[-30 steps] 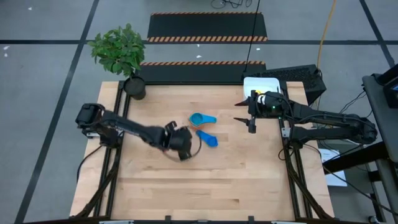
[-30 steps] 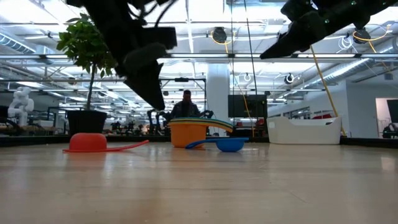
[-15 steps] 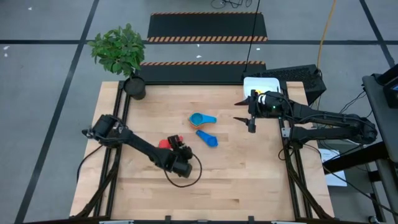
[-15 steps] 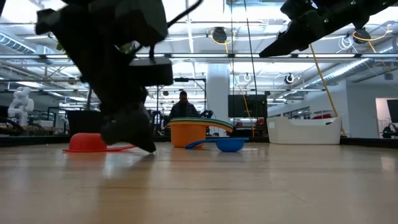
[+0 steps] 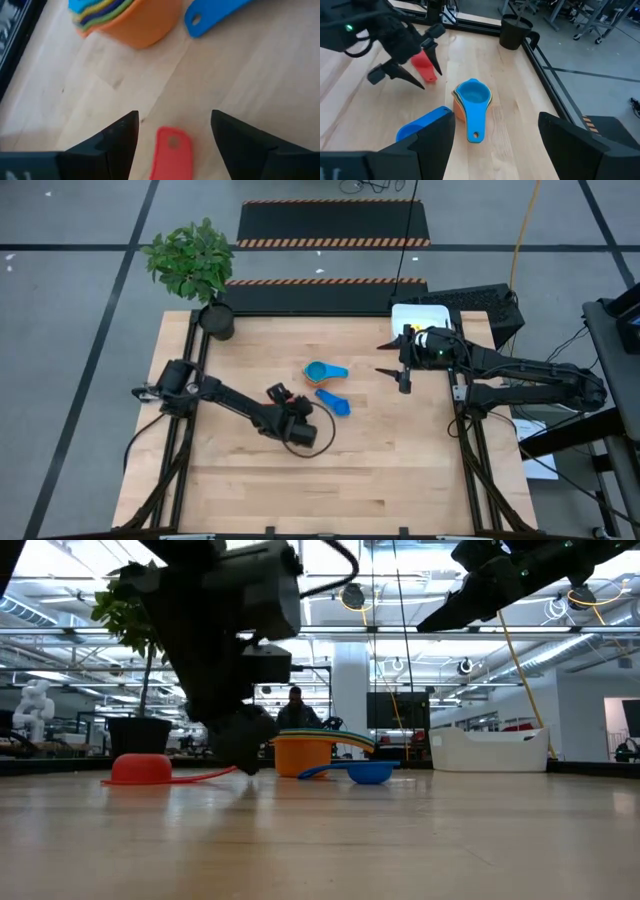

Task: Nest measuring cups in basket
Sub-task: Stack the red measuring cup into the light blue measuring cup

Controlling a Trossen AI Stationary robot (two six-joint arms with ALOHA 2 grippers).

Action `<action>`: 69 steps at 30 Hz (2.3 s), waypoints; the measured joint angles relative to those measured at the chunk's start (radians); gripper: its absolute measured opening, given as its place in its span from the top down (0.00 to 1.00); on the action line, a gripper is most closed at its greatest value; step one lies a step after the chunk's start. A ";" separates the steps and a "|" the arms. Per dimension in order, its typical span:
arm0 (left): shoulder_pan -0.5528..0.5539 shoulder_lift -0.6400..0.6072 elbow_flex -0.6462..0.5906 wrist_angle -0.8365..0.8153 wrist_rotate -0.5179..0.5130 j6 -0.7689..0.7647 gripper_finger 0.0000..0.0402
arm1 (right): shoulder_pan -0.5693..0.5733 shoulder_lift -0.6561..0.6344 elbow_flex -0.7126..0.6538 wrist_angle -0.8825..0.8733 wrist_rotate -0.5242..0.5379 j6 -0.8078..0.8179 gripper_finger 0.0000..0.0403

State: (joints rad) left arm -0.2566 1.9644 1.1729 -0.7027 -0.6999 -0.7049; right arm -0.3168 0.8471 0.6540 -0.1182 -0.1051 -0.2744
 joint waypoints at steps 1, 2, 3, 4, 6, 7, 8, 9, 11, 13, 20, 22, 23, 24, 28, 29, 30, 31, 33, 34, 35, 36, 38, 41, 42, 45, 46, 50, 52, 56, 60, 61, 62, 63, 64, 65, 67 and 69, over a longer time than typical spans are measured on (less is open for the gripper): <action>0.005 0.000 -0.002 -0.012 0.001 -0.012 0.38 | 0.000 0.000 0.000 0.001 0.000 0.000 0.30; 0.010 0.000 -0.002 -0.018 0.003 -0.020 0.38 | 0.000 0.000 0.000 0.000 0.000 0.001 0.30; 0.013 0.000 -0.002 -0.018 0.004 -0.028 0.38 | 0.000 0.000 0.000 0.000 0.000 0.000 0.30; 0.017 0.000 -0.002 -0.024 0.004 -0.034 0.38 | 0.000 0.000 0.000 0.000 0.000 0.000 0.30; 0.022 0.000 -0.002 -0.039 0.012 -0.047 0.38 | 0.000 0.000 0.000 0.001 0.000 0.001 0.30; 0.024 0.000 -0.002 -0.041 0.021 -0.060 0.38 | 0.000 0.000 0.000 0.000 0.000 0.000 0.30; 0.026 0.000 -0.002 -0.047 0.028 -0.072 0.38 | 0.000 0.000 0.000 0.000 0.000 0.000 0.30; 0.028 0.000 -0.002 -0.053 0.038 -0.087 0.38 | 0.000 0.000 0.000 0.000 0.000 0.000 0.30; 0.028 0.000 -0.002 -0.057 0.055 -0.112 0.38 | 0.000 0.000 0.000 0.000 0.000 0.000 0.30; 0.028 0.000 -0.002 -0.062 0.064 -0.121 0.38 | 0.000 0.000 0.000 0.000 0.000 0.000 0.30; 0.028 -0.002 -0.002 -0.067 0.110 -0.125 0.48 | 0.000 0.000 0.000 0.000 0.000 0.000 0.30; 0.028 -0.002 -0.002 -0.074 0.121 -0.124 0.55 | 0.000 0.000 0.000 0.000 0.000 0.000 0.30; 0.027 -0.002 -0.002 -0.076 0.122 -0.124 0.59 | 0.000 0.000 0.000 0.000 0.000 0.000 0.30; 0.027 -0.002 -0.002 -0.077 0.124 -0.123 0.63 | 0.000 0.000 0.000 0.000 0.000 0.000 0.30; 0.027 -0.001 -0.002 -0.081 0.133 -0.123 0.76 | 0.000 0.000 0.000 0.000 0.000 0.001 0.30; 0.027 -0.001 -0.002 -0.081 0.138 -0.120 0.79 | 0.000 0.000 0.000 0.000 0.000 0.001 0.30; 0.027 -0.001 -0.002 -0.080 0.145 -0.118 0.81 | 0.000 0.000 0.000 0.000 0.000 0.001 0.30; 0.027 -0.001 -0.002 -0.081 0.150 -0.116 0.83 | 0.000 0.000 0.000 0.000 0.000 0.001 0.30; 0.027 -0.001 -0.002 -0.081 0.150 -0.113 0.87 | 0.000 0.000 0.000 0.000 0.000 0.001 0.30; 0.027 -0.001 -0.002 -0.083 0.149 -0.112 0.90 | 0.000 0.000 0.000 0.000 0.000 0.001 0.30; 0.027 -0.002 -0.002 -0.084 0.144 -0.111 0.92 | 0.000 0.000 0.000 0.000 0.000 0.001 0.30; 0.027 -0.002 -0.002 -0.086 0.137 -0.110 0.95 | 0.000 0.000 0.000 0.000 0.000 0.001 0.30; 0.027 -0.004 -0.002 -0.088 0.130 -0.109 0.98 | 0.000 0.000 0.000 0.000 0.000 0.001 0.30; 0.027 -0.004 -0.001 -0.088 0.130 -0.109 0.98 | 0.000 0.000 0.000 0.000 0.000 0.001 0.30; 0.027 -0.004 -0.001 -0.088 0.131 -0.104 0.98 | 0.000 0.000 0.000 0.000 0.000 0.000 0.30; 0.019 -0.015 -0.002 -0.101 0.142 -0.090 0.98 | 0.000 0.000 0.000 0.000 0.000 -0.001 0.30; 0.016 -0.018 0.000 -0.109 0.153 -0.090 0.98 | 0.000 0.000 0.000 0.000 0.000 -0.002 0.30; 0.003 -0.035 0.030 -0.175 0.184 -0.081 0.99 | 0.000 0.000 0.000 0.001 0.000 -0.002 0.30; -0.005 -0.038 0.050 -0.173 0.180 -0.054 0.99 | 0.000 0.000 0.000 0.001 0.000 -0.002 0.30; -0.011 -0.070 0.086 -0.166 0.174 0.011 0.99 | 0.000 0.000 0.000 0.002 0.000 -0.001 0.30; -0.010 -0.120 0.121 -0.163 0.154 0.056 0.99 | 0.000 0.000 0.000 0.002 -0.001 0.000 0.30; -0.009 -0.138 0.130 -0.152 0.147 0.065 0.99 | 0.000 0.001 0.000 0.001 -0.003 0.000 0.30; -0.009 -0.157 0.140 -0.150 0.143 0.075 0.99 | 0.004 0.001 0.000 0.002 -0.004 0.000 0.30; -0.009 -0.177 0.149 -0.147 0.137 0.086 0.99 | 0.007 0.003 0.000 0.004 -0.005 0.002 0.30; -0.009 -0.198 0.157 -0.128 0.131 0.102 0.99 | 0.012 0.004 0.000 0.003 -0.007 0.010 0.30; -0.009 -0.221 0.160 -0.100 0.130 0.119 0.99 | 0.019 0.005 0.000 0.001 -0.020 0.017 0.30; -0.009 -0.266 0.160 -0.054 0.130 0.160 0.99 | 0.035 0.011 0.000 0.011 -0.057 0.023 0.30; -0.010 -0.314 0.161 0.018 0.127 0.207 0.99 | 0.055 0.014 0.000 0.025 -0.081 0.031 0.30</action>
State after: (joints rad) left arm -0.2670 1.6507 1.3334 -0.6850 -0.5728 -0.4978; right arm -0.2622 0.8608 0.6539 -0.0931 -0.1860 -0.2438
